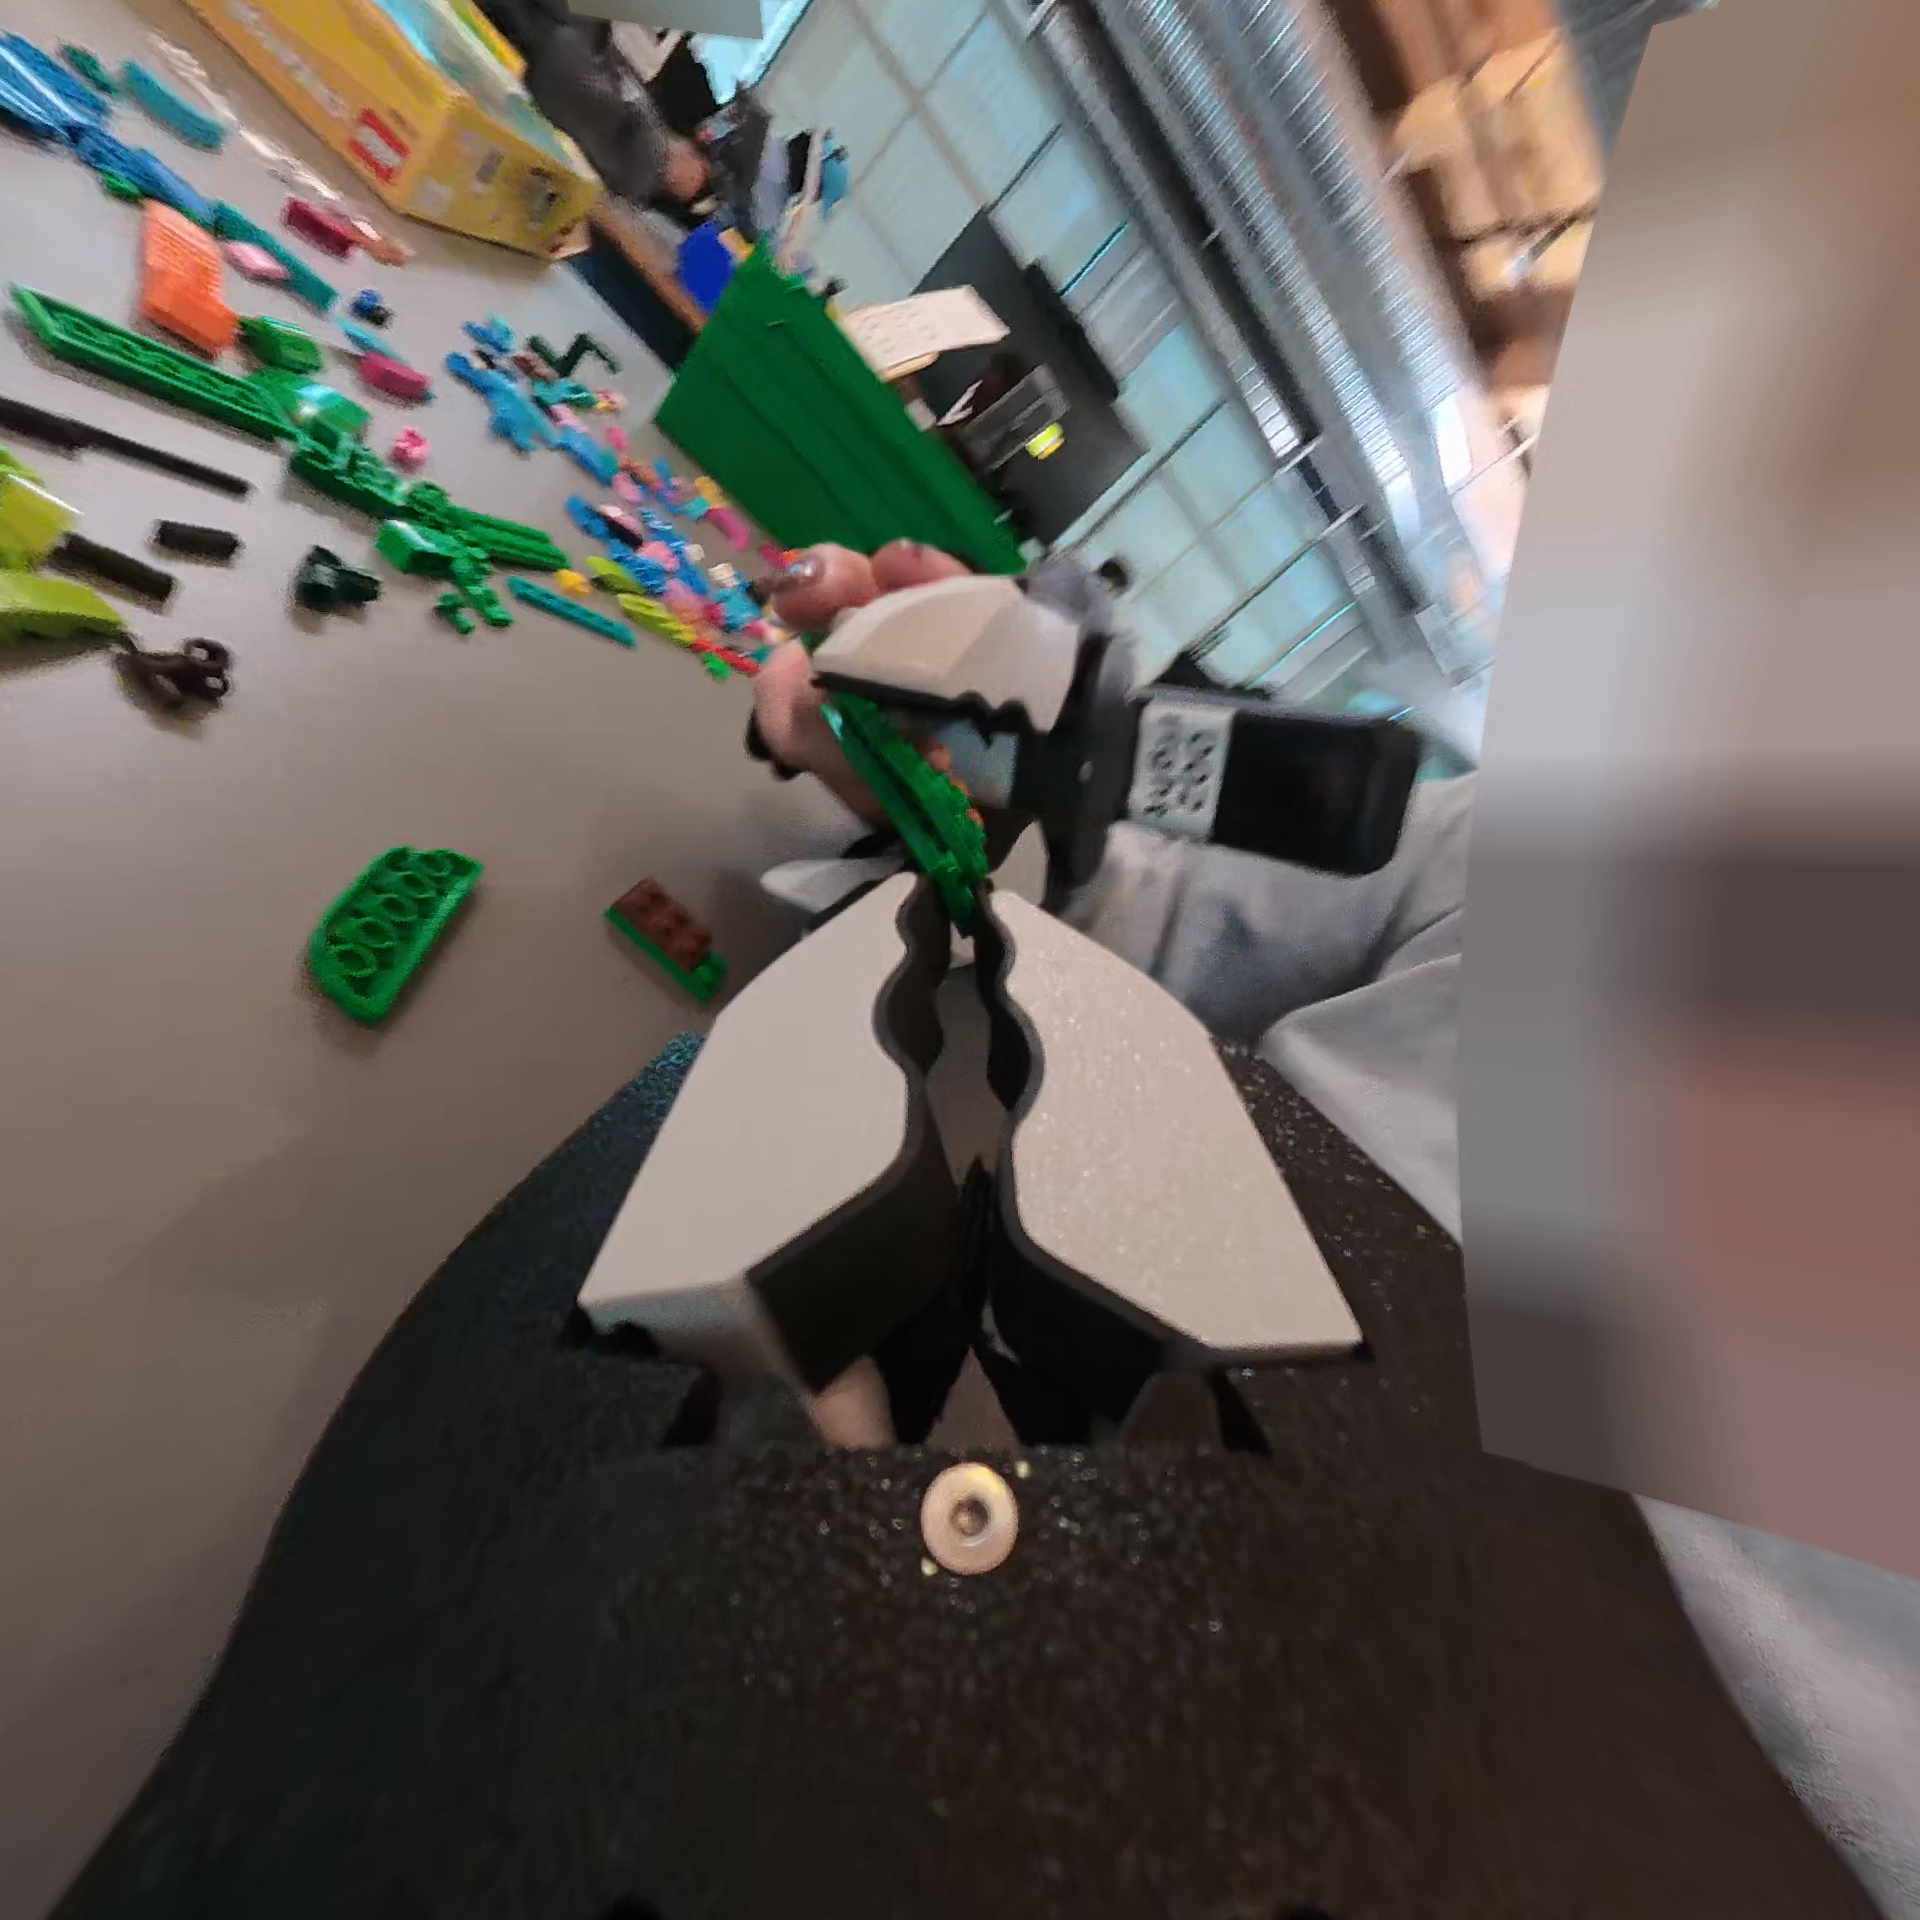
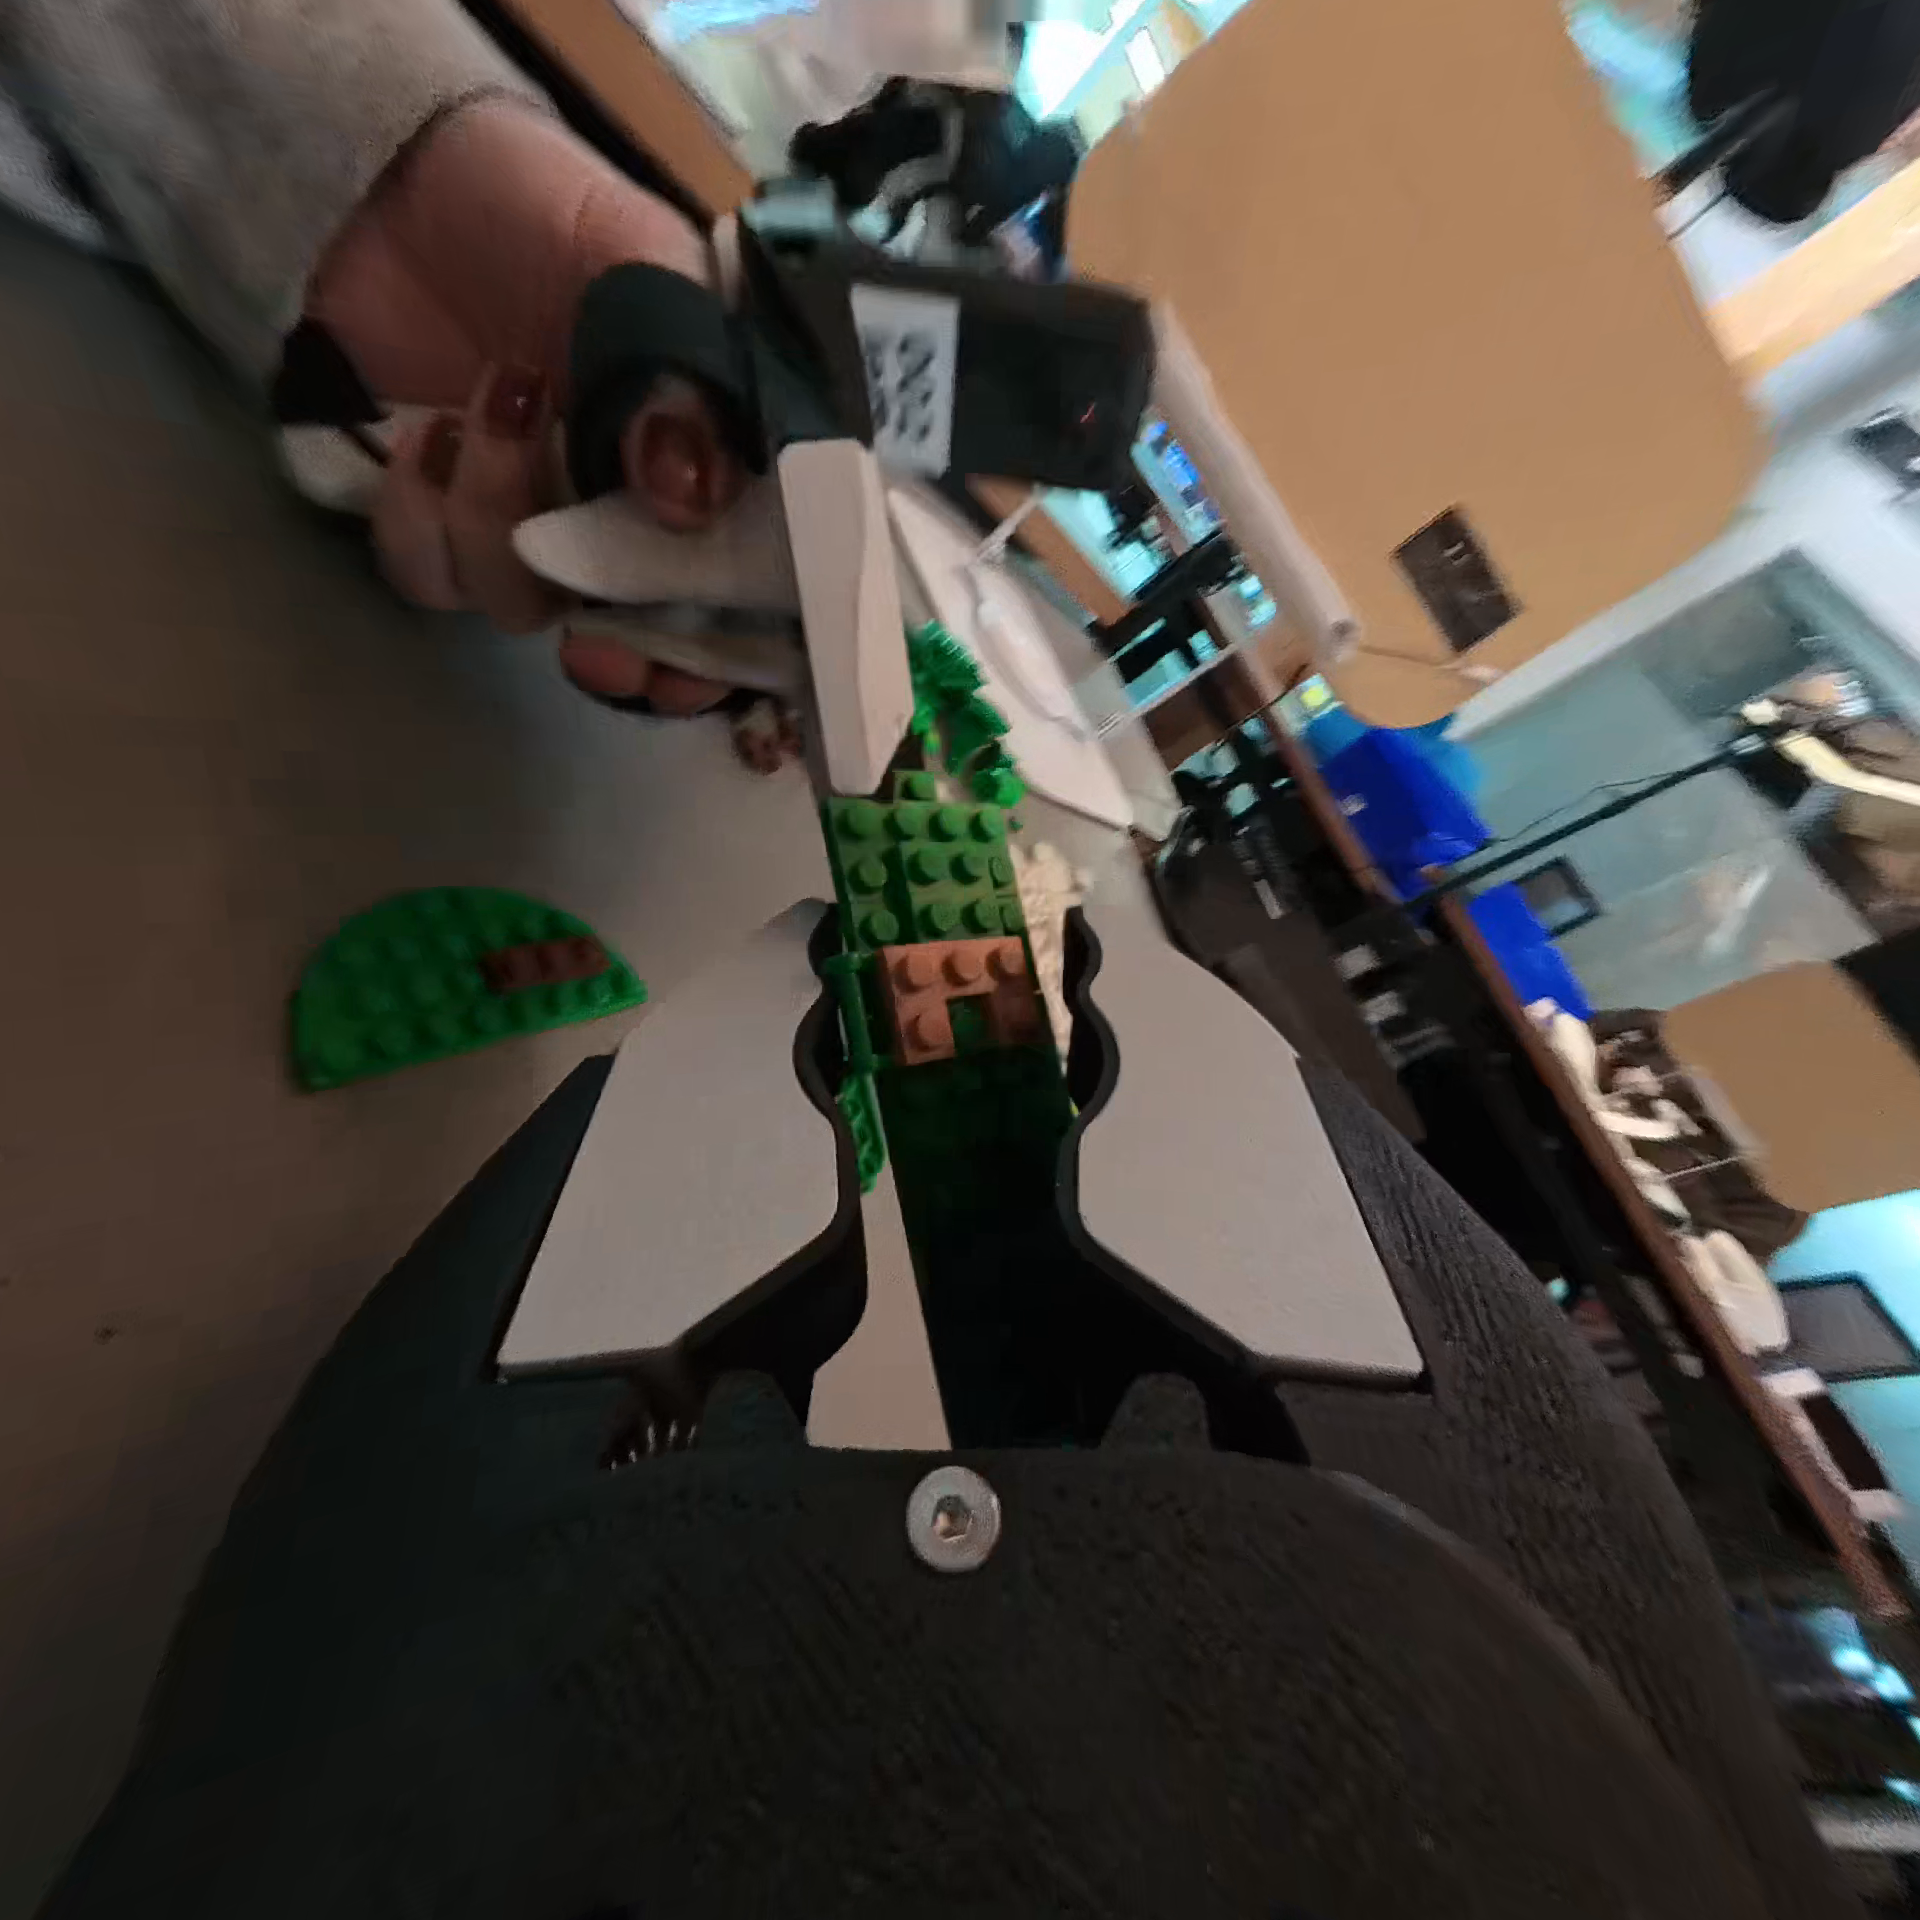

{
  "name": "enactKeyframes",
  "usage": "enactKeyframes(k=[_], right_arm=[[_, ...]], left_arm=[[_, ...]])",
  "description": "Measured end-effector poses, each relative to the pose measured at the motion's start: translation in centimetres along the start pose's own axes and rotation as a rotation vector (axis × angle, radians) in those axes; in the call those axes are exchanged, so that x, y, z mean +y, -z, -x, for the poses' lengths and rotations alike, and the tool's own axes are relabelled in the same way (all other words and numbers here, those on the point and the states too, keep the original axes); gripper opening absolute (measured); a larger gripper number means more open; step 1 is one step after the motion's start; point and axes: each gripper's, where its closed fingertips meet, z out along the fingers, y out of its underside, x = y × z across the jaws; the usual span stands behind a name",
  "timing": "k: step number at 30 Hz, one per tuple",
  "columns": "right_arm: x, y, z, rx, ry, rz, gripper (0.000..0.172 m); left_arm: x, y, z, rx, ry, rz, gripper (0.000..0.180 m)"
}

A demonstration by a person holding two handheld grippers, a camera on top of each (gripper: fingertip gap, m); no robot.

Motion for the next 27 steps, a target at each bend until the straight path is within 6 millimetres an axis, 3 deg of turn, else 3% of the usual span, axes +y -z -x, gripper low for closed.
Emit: enactKeyframes(k=[3, 5, 9, 13, 15, 18, 20, 21, 27], right_arm=[[1.4, -0.1, 0.5, -0.055, 0.054, 0.127, 0.043], [0.9, 0.0, 0.9, -0.063, 0.098, 0.139, 0.042], [1.0, -0.3, 1.4, -0.049, 0.214, 0.224, 0.042], [0.9, -0.4, 1.5, -0.006, 0.372, 0.242, 0.032], [0.4, -0.1, 1.2, -0.008, 0.33, 0.197, 0.032], [-1.7, 0.9, 0.0, 0.02, 0.217, 0.046, 0.031], [-2.7, 1.8, -1.4, 0.036, 0.11, -0.028, 0.031], [-2.7, 2.1, -1.8, 0.04, 0.078, -0.049, 0.032], [1.7, 2.2, -1.5, -0.057, 0.013, 0.095, 0.032]], left_arm=[[0.4, 0.0, 0.9, -0.156, -0.135, 0.064, 0.004], [0.6, 0.3, 2.2, -0.285, -0.207, 0.1, 0.004], [1.0, 0.0, 2.0, -0.267, -0.195, 0.124, 0.004], [1.5, -0.2, 1.9, -0.261, -0.211, 0.151, 0.004], [1.1, -0.3, 1.4, -0.228, -0.194, 0.124, 0.004], [-0.1, 2.5, 4.7, -0.42, -0.202, 0.09, 0.003], [-1.8, 2.9, 3.1, -0.285, -0.109, -0.035, 0.003], [-1.7, 3.0, 3.1, -0.302, -0.134, -0.027, 0.003], [-0.6, 1.8, 2.6, -0.328, -0.246, 0.078, 0.004]])
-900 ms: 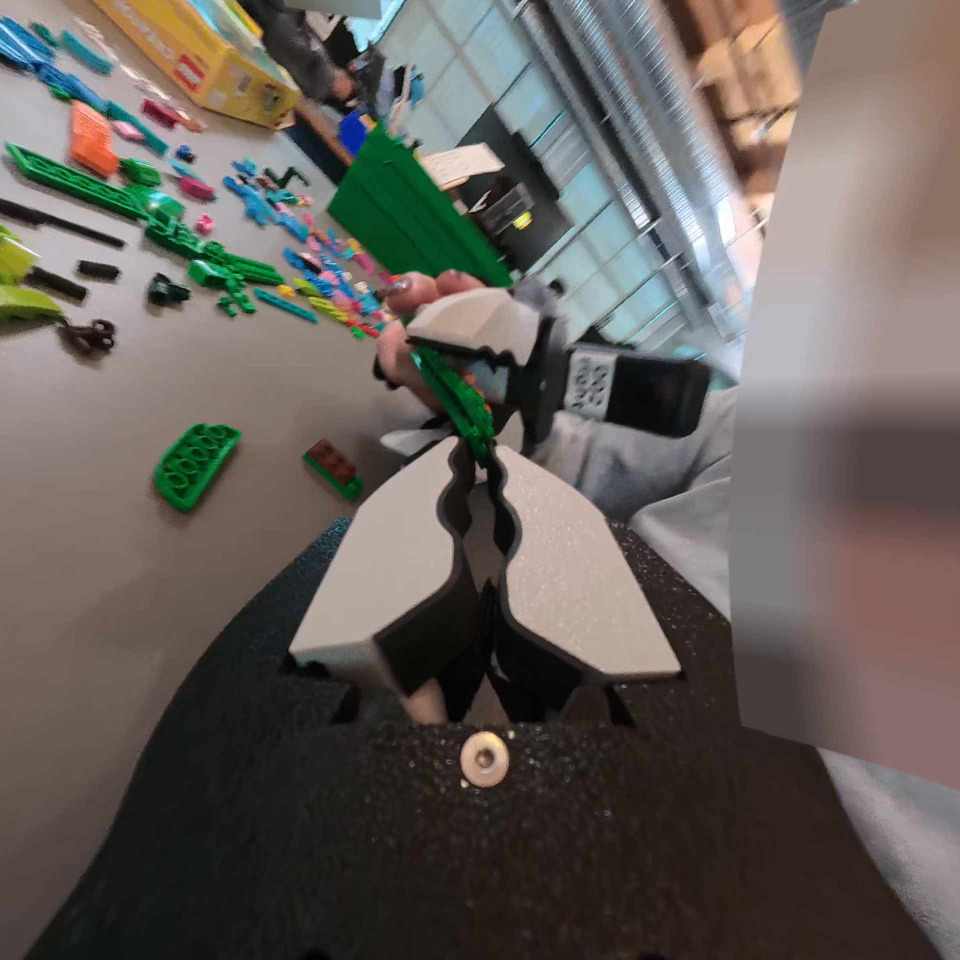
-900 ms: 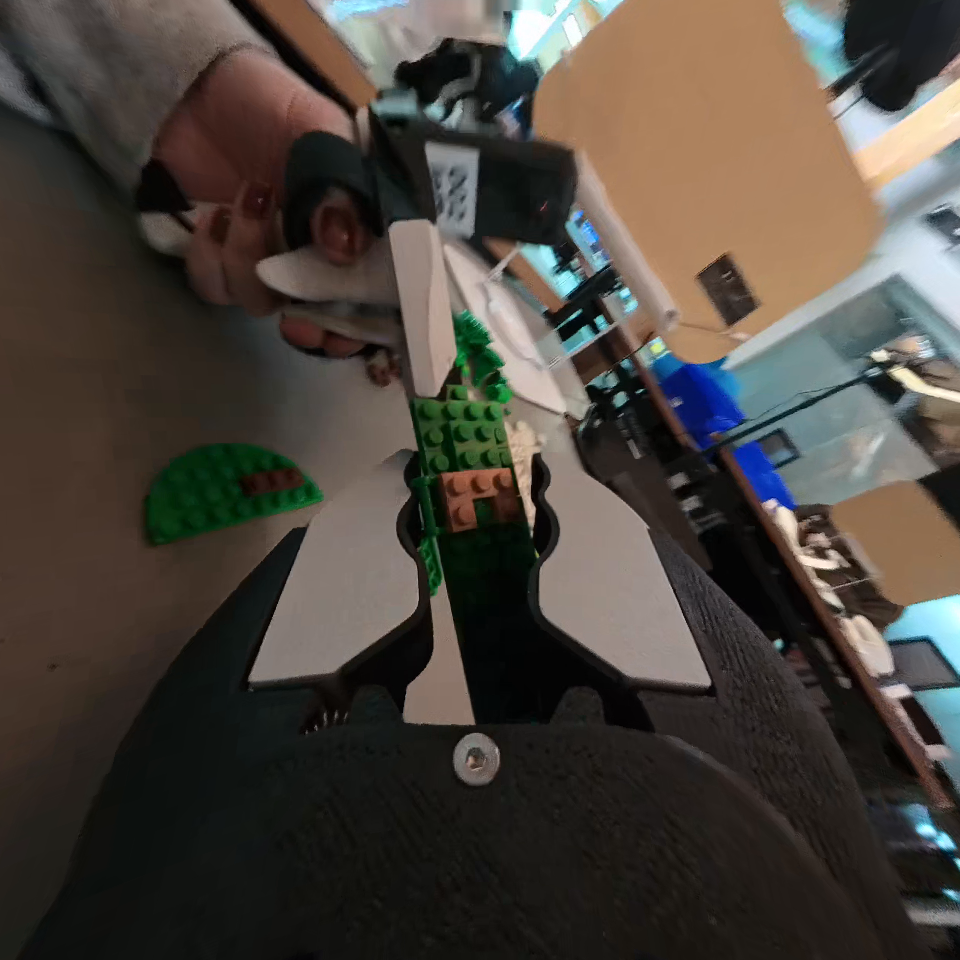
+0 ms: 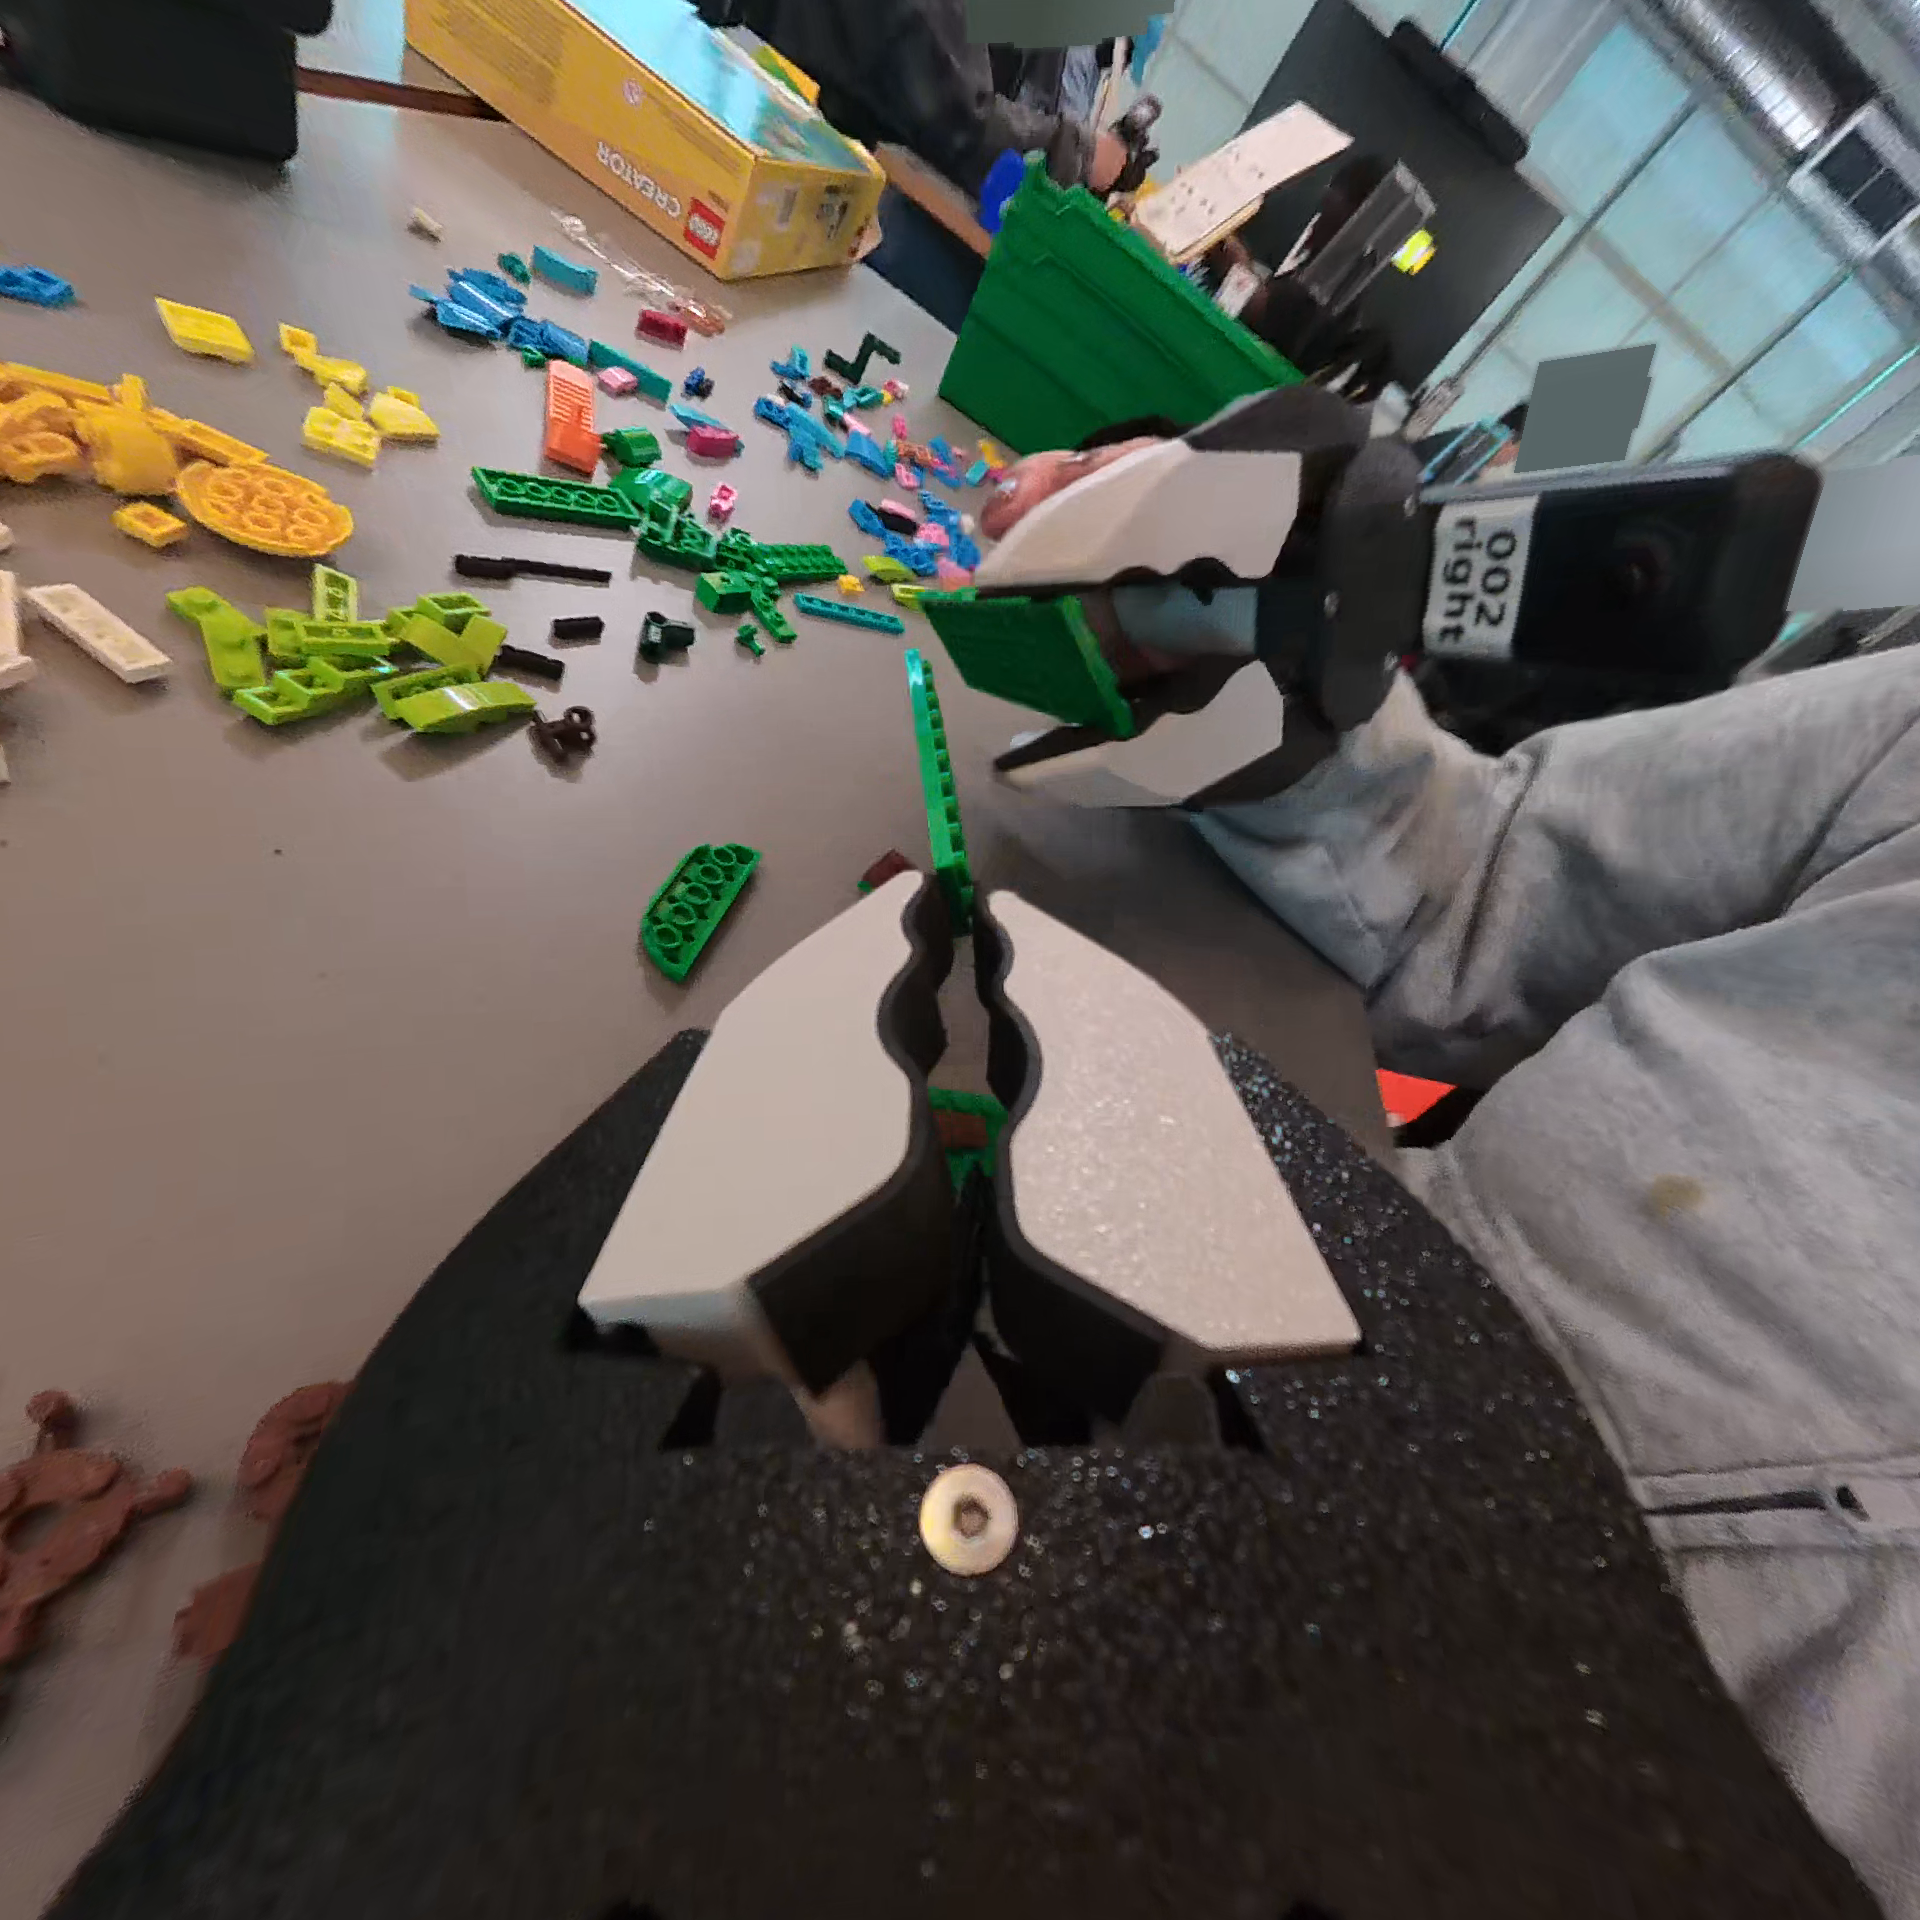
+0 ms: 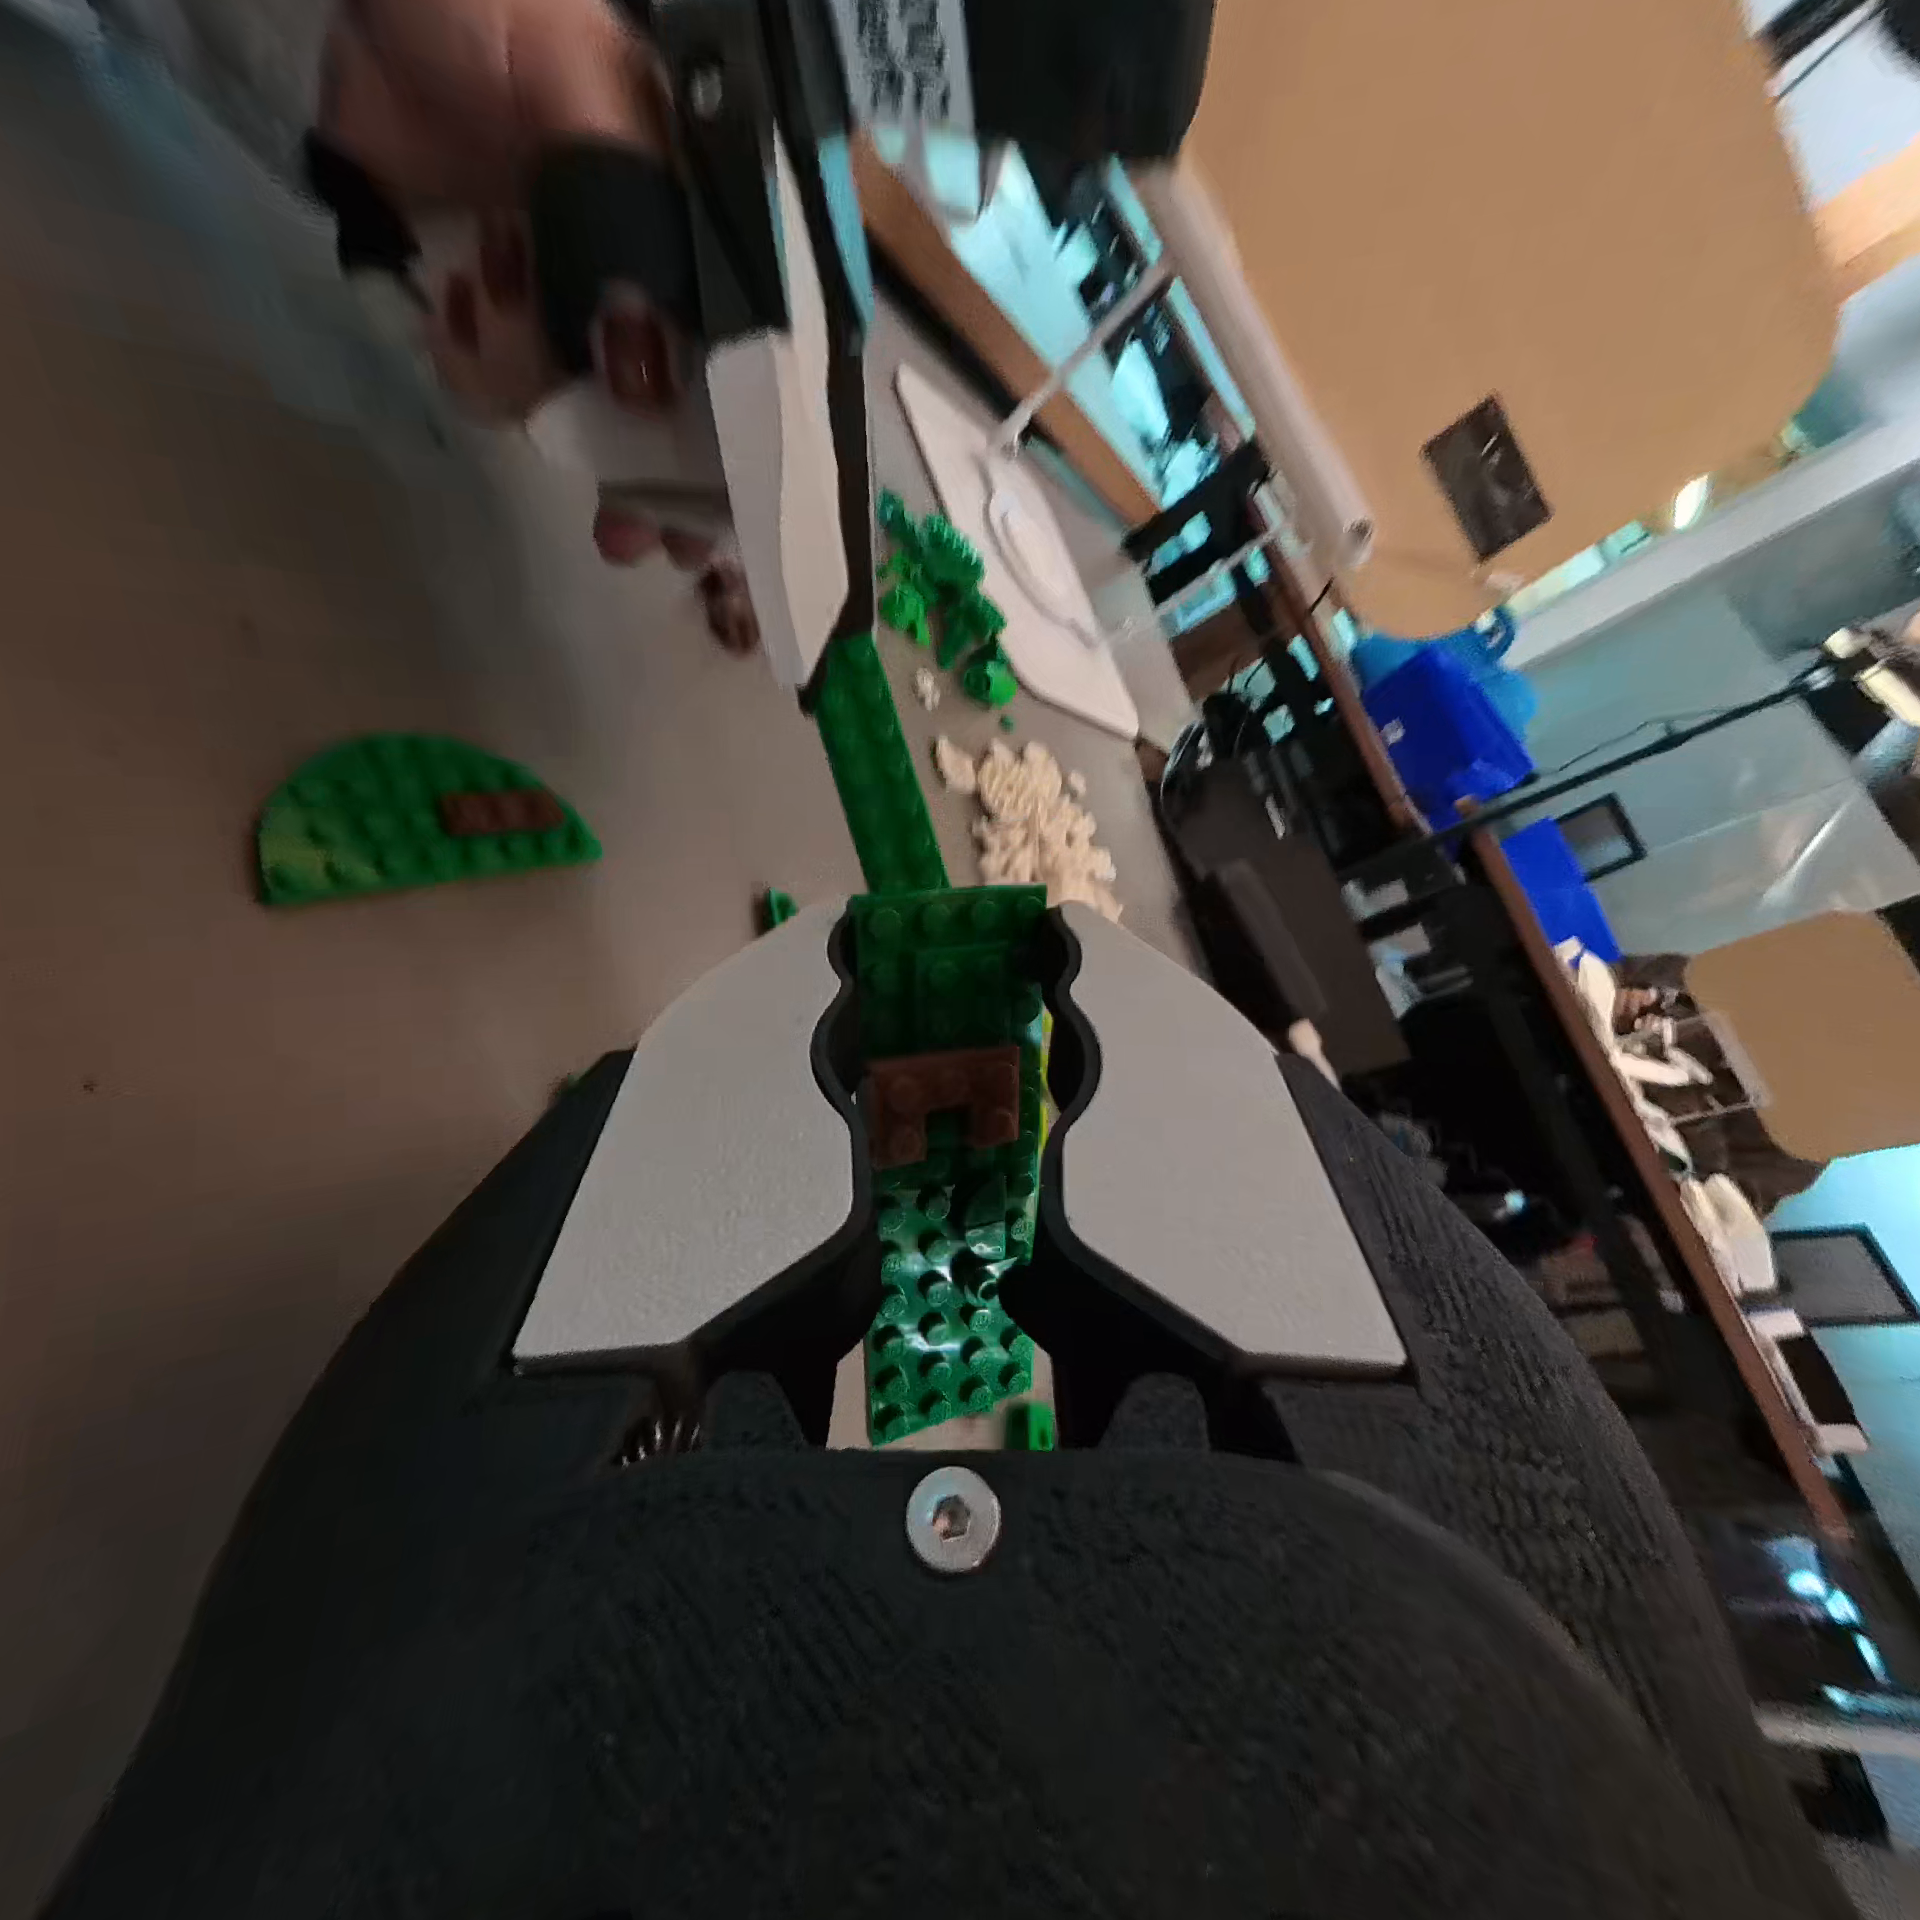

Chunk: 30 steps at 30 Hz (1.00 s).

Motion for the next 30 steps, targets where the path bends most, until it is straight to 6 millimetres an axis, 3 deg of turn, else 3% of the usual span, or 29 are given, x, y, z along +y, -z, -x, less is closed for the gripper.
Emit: enactKeyframes(k=[3, 6, 10, 14, 16, 18, 21, 24, 27, 30], right_arm=[[2.4, 0.5, 1.0, -0.119, -0.05, 0.114, 0.032], [3.8, 0.9, 1.9, -0.195, -0.084, 0.179, 0.032], [3.3, 0.8, 2.1, -0.195, -0.061, 0.162, 0.032], [2.9, 0.6, 2.3, -0.185, -0.024, 0.148, 0.032], [2.8, 0.6, 2.3, -0.176, -0.02, 0.141, 0.032], [2.7, 0.6, 2.1, -0.163, -0.018, 0.134, 0.032], [2.5, 0.5, 1.9, -0.139, 0.003, 0.128, 0.032], [2.4, 0.3, 1.9, -0.124, 0.013, 0.117, 0.03], [2.1, 0.2, 1.6, -0.082, 0.021, 0.093, 0.009], [1.7, 0.2, 1.1, -0.05, 0.023, 0.072, 0.009]], left_arm=[[-0.3, 0.5, 1.1, -0.107, -0.073, 0.003, 0.004], [-1.2, 2.1, 3.8, -0.279, -0.078, -0.038, 0.004], [-3.1, 5.5, 6.1, -0.346, 0.046, -0.162, 0.004], [-2.7, 8.6, 7.3, -0.373, 0.081, -0.122, 0.004], [-3.9, 11.7, 9.0, -0.477, 0.115, -0.24, 0.004], [-5.3, 14.4, 10.3, -0.472, 0.225, -0.385, 0.004], [-5.6, 16.9, 13.4, -0.467, 0.395, -0.442, 0.004], [-4.2, 16.8, 15.8, -0.458, 0.527, -0.365, 0.006], [-2.6, 16.5, 17.8, -0.535, 0.572, -0.288, 0.01], [-2.1, 16.5, 18.5, -0.585, 0.577, -0.275, 0.034]])
